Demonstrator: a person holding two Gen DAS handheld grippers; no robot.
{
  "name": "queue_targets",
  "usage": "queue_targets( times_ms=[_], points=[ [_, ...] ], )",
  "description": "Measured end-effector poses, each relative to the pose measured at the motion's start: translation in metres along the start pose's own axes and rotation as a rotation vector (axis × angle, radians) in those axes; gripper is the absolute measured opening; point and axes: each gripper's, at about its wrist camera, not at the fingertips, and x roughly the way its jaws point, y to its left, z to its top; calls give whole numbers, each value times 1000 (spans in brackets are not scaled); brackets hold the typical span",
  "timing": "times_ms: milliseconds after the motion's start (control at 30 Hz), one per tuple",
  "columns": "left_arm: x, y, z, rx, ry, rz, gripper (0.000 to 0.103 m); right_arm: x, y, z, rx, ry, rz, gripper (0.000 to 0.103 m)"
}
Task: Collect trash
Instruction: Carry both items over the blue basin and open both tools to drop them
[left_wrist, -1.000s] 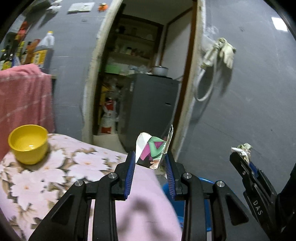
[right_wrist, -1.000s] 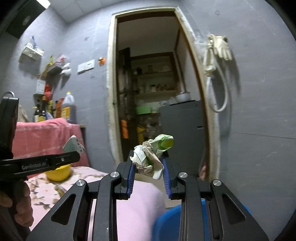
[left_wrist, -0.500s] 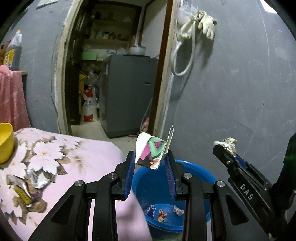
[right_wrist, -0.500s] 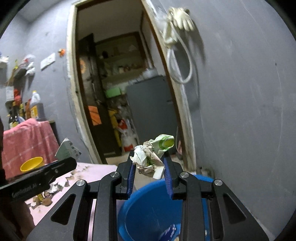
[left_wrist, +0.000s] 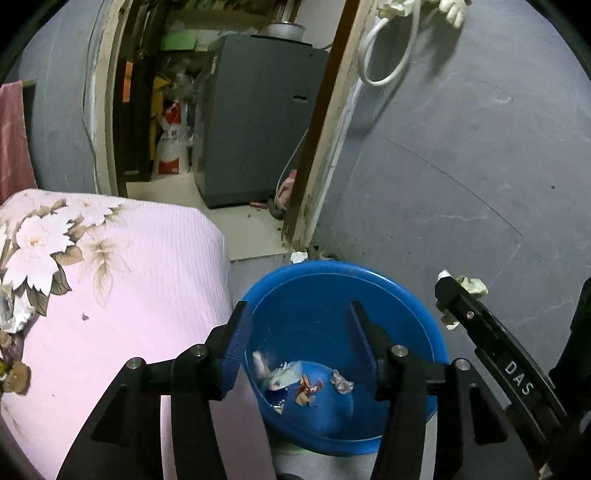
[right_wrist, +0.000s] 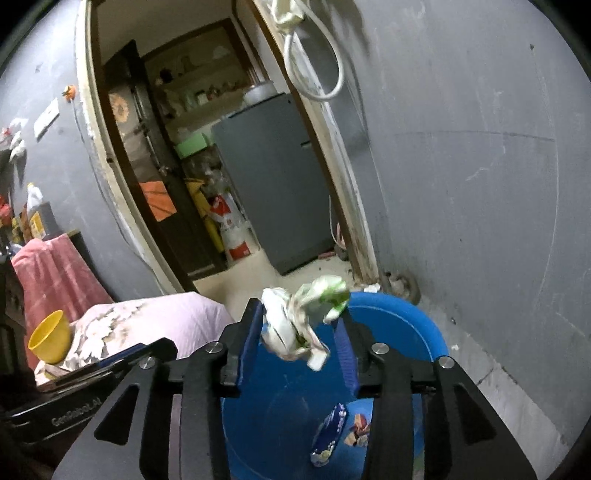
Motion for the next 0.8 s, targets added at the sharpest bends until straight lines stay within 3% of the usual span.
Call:
queue_targets(
  times_ms=[67,500,700,800],
  points=[
    [0,0,-1,1,-3,3,50,-1,0,1,3,0,5,47],
    [-22,4,1,-1,-42,41,53,0,1,5,-3,-20,17,48],
    [-51,13,4,18,-116,86,54,-13,18,5,-45,-110,69,52],
    [-71,22,2,17,-169,123,63,-17,31,4,-78,-145,92,56]
  ],
)
